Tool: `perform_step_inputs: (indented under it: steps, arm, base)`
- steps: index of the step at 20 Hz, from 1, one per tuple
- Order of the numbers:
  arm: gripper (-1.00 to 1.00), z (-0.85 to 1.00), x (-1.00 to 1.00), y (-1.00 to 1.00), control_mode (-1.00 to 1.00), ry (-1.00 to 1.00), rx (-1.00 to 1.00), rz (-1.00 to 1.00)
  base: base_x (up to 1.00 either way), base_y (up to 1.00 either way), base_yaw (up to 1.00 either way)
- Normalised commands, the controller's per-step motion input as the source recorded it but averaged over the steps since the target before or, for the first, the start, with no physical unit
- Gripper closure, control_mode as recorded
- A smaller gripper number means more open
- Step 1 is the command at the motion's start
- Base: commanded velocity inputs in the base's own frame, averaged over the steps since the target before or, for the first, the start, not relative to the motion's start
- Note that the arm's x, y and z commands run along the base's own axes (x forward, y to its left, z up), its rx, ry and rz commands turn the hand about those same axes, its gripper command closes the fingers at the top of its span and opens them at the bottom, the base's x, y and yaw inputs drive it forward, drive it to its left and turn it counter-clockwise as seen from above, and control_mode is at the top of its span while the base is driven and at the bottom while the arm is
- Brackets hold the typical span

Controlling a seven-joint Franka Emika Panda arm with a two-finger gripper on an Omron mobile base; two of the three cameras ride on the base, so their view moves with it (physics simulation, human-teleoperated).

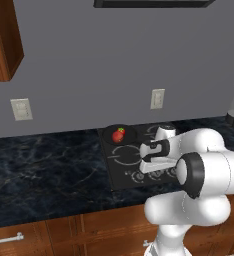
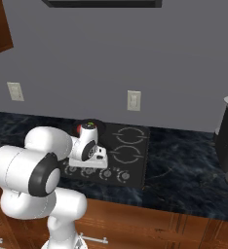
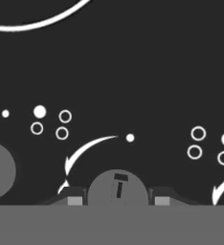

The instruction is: Place the pan on the rear left burner on the stove. Then place the tomato and the onion in the pan and turn on the rear left burner.

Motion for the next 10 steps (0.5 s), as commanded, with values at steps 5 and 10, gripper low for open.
perform_step_inputs:
  steps: [5, 10]
  arm:
    - [1.0, -0.06, -0.04, 0.0, -1.0, 0.0, 0.0, 0.24]
    - [1.0, -0.05, -0.01, 0.0, -1.0, 0.0, 0.0, 0.26]
  base:
    - [0.0, 0.0, 0.0]
    - [0.0, 0.0, 0.0]
